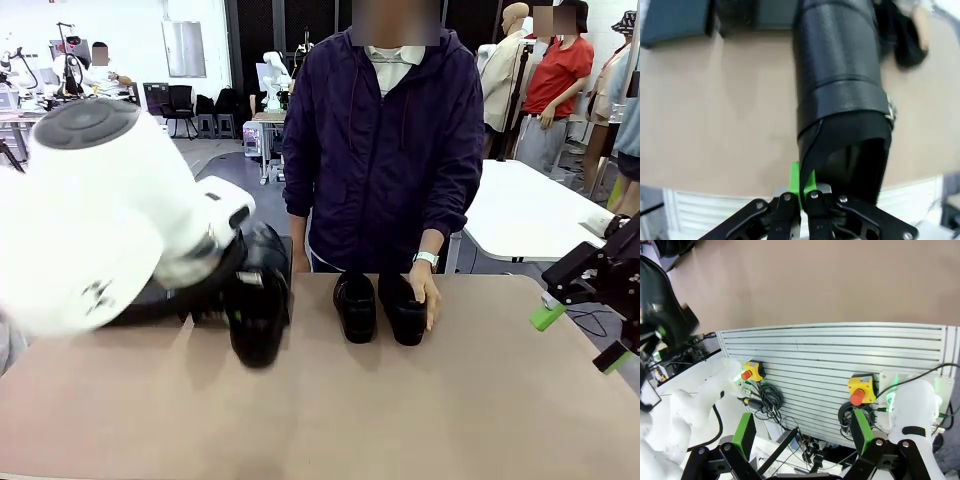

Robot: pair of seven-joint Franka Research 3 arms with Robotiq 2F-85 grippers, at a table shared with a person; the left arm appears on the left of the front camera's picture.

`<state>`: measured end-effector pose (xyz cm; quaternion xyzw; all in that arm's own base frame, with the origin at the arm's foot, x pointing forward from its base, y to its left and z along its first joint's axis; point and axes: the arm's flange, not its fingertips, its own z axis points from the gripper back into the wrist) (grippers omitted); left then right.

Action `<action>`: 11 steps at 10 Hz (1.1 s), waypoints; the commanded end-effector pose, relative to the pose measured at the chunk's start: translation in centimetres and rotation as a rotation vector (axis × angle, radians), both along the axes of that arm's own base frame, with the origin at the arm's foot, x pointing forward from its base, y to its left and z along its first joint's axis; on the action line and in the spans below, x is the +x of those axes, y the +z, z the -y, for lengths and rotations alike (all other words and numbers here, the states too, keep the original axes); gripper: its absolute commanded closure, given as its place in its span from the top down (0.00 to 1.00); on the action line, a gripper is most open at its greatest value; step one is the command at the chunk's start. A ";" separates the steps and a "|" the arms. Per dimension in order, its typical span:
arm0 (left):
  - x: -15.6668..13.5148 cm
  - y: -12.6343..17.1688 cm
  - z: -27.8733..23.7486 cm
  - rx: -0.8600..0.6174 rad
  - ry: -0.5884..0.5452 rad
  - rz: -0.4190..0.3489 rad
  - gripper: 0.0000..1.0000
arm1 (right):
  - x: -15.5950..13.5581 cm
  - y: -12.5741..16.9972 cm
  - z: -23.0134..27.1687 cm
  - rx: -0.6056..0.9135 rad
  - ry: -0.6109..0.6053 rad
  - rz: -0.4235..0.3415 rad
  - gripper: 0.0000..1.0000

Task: Organize the shoes by placing them on the stand.
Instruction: Place the Shoe from the middle of the table onto the Shoes Stand.

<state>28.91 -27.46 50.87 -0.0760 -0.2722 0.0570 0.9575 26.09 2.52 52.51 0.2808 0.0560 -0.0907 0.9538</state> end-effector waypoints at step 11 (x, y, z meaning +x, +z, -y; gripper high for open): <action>18.0 -3.4 -2.1 0.004 -0.078 0.204 0.00 | 0.2 0.4 0.1 0.025 0.012 0.006 1.00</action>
